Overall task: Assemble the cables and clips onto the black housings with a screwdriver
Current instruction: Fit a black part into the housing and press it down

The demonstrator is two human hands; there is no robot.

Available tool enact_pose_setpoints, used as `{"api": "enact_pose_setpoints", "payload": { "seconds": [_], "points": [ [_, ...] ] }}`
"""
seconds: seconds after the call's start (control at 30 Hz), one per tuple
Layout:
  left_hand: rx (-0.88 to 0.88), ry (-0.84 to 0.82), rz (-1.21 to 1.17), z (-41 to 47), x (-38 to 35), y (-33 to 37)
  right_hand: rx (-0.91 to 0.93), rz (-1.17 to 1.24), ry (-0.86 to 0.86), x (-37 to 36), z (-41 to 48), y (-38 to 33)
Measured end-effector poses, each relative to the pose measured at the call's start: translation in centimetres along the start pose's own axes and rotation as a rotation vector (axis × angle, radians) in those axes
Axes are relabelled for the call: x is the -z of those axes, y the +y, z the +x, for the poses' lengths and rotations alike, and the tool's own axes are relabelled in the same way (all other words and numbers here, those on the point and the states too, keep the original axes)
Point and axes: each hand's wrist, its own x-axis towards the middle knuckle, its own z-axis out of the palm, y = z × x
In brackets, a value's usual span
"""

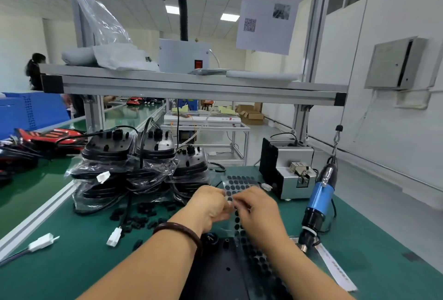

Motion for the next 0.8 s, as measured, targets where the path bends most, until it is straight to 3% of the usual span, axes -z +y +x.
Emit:
{"api": "enact_pose_setpoints", "payload": {
  "seconds": [0.07, 0.2, 0.67, 0.8],
  "points": [
    [-0.03, -0.001, -0.001, -0.43, 0.07, -0.06, 0.042, -0.063, -0.113, -0.3, 0.06, -0.37],
    [-0.051, 0.022, 0.019, -0.49, 0.4, -0.03, 0.053, -0.165, -0.171, -0.5, 0.18, -0.4],
    [-0.176, 0.083, 0.389, -0.15, 0.12, 0.38, 0.056, -0.241, -0.154, -1.06, -0.24, -0.23],
    [-0.186, 0.075, 0.38, 0.16, 0.19, 0.27, 0.097, -0.28, -0.13, -1.08, -0.31, -0.26]
  ]
}}
